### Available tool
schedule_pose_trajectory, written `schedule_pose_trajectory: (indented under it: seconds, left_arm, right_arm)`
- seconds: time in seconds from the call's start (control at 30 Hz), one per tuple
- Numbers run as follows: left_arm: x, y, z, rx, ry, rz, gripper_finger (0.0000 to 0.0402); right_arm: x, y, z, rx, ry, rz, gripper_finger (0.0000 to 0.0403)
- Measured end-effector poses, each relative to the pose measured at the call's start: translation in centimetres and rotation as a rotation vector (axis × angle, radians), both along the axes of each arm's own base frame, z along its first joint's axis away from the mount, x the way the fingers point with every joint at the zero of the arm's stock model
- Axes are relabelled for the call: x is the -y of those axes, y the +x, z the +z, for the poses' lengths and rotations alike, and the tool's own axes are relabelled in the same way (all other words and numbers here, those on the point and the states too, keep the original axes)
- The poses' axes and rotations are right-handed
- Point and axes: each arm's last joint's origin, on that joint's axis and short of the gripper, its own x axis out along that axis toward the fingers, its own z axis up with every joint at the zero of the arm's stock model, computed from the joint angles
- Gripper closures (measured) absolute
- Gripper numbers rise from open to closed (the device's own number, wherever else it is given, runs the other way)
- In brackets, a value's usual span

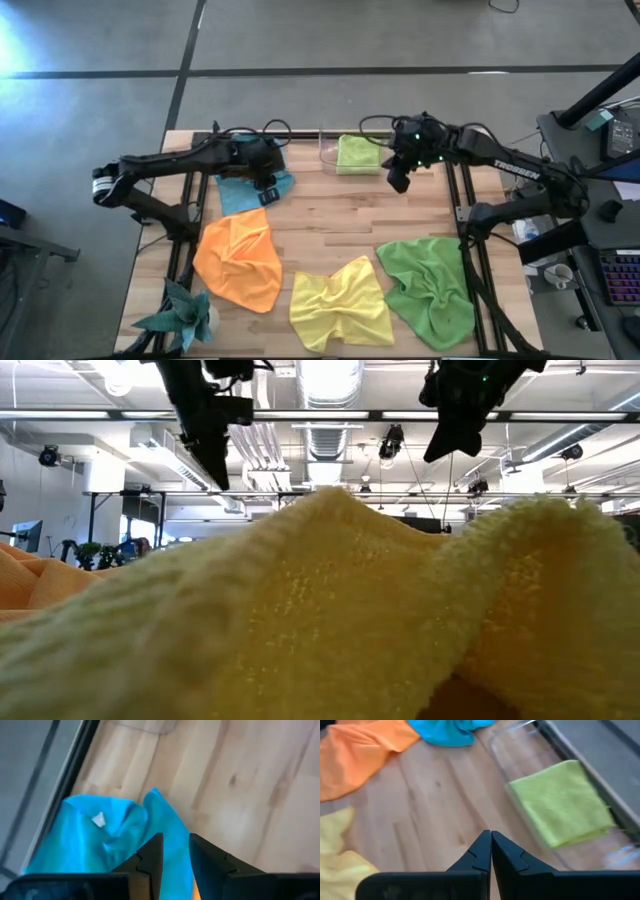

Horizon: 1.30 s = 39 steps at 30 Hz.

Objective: Fold microfiber towels
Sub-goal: Fold the blue microfiber cloth

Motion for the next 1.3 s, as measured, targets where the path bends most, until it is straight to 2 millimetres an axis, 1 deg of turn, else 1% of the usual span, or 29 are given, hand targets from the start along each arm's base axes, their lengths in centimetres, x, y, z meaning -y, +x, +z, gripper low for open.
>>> schedule_pose_trajectory:
  seconds: [0.1, 0.2, 0.3, 0.43, 0.57, 0.67, 0.8, 0.9, 1.03, 1.17, 1.3]
  left_arm:
    - [0.6, -0.9, -0.3, 0.018, -0.041, -0.005, 0.0323]
    - [1.1, -1.2, -0.7, 0.053, -0.082, -0.012, 0.0323]
    - [1.4, -1.2, -1.5, 0.064, -0.110, -0.011, 0.0323]
    - [1.4, -1.2, -2.8, 0.066, -0.120, -0.017, 0.0323]
    - [1.4, -1.1, -3.4, 0.075, -0.118, -0.017, 0.0321]
    - [1.4, -1.0, -3.5, 0.080, -0.117, -0.017, 0.0310]
    - [1.3, -0.8, -3.8, 0.105, -0.100, -0.013, 0.0277]
    - [1.1, -0.4, -4.0, 0.169, -0.055, 0.000, 0.0245]
    - [0.5, 1.2, -4.9, 0.242, -0.006, 0.018, 0.0214]
    - [-0.3, 3.2, -6.7, 0.239, 0.024, 0.045, 0.0208]
    - [-1.3, 4.7, -8.8, 0.176, 0.059, 0.143, 0.0208]
  right_arm:
    - [-1.1, 0.4, -0.3, 0.007, 0.040, 0.000, 0.0394]
    - [-2.2, 1.1, -0.4, 0.012, 0.077, 0.013, 0.0394]
    - [-3.6, 1.6, -0.5, 0.013, 0.097, 0.042, 0.0394]
    - [-5.2, 1.9, -0.5, 0.004, 0.081, 0.021, 0.0394]
    - [-6.6, 2.1, -0.6, 0.004, 0.095, 0.026, 0.0394]
    - [-7.2, 2.2, -0.8, -0.002, 0.101, 0.023, 0.0394]
    - [-7.4, 2.2, -1.0, -0.006, 0.097, -0.010, 0.0394]
    - [-7.5, 2.2, -1.1, -0.008, 0.096, -0.025, 0.0394]
    - [-7.5, 2.2, -1.4, -0.014, 0.100, -0.037, 0.0394]
    - [-7.5, 2.2, -1.4, -0.013, 0.101, -0.040, 0.0394]
    - [-7.5, 2.2, -1.4, -0.009, 0.113, -0.053, 0.0394]
